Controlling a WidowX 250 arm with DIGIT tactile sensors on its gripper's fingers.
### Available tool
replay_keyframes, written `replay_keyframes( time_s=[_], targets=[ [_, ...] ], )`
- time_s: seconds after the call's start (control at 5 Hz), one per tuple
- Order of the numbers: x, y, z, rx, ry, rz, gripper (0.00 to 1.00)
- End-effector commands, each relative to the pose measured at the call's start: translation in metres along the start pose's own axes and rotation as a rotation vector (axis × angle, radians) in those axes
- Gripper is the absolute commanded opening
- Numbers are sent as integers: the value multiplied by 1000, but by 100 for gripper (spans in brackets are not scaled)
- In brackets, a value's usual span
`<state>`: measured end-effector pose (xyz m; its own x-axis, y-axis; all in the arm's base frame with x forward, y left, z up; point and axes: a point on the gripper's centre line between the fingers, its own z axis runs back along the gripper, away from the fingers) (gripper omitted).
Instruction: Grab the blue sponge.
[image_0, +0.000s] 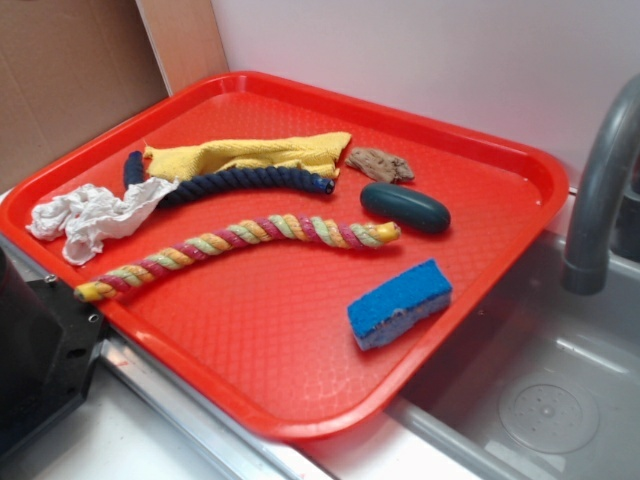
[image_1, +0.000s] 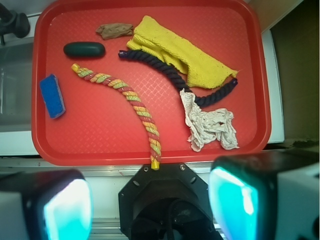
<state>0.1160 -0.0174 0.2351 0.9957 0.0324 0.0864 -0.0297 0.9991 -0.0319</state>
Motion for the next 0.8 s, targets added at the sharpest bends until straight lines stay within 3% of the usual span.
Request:
replay_keyframes(
  time_s=[0.0, 0.2, 0.4, 0.6],
  targets=[
    [0, 0, 0, 0, 0, 0, 100],
    [31, -49, -54, -193, 64, -229, 100],
    [60, -101, -108, -92, 135, -481, 100],
    [65, -136, -127, -137, 140, -709, 100]
  ],
)
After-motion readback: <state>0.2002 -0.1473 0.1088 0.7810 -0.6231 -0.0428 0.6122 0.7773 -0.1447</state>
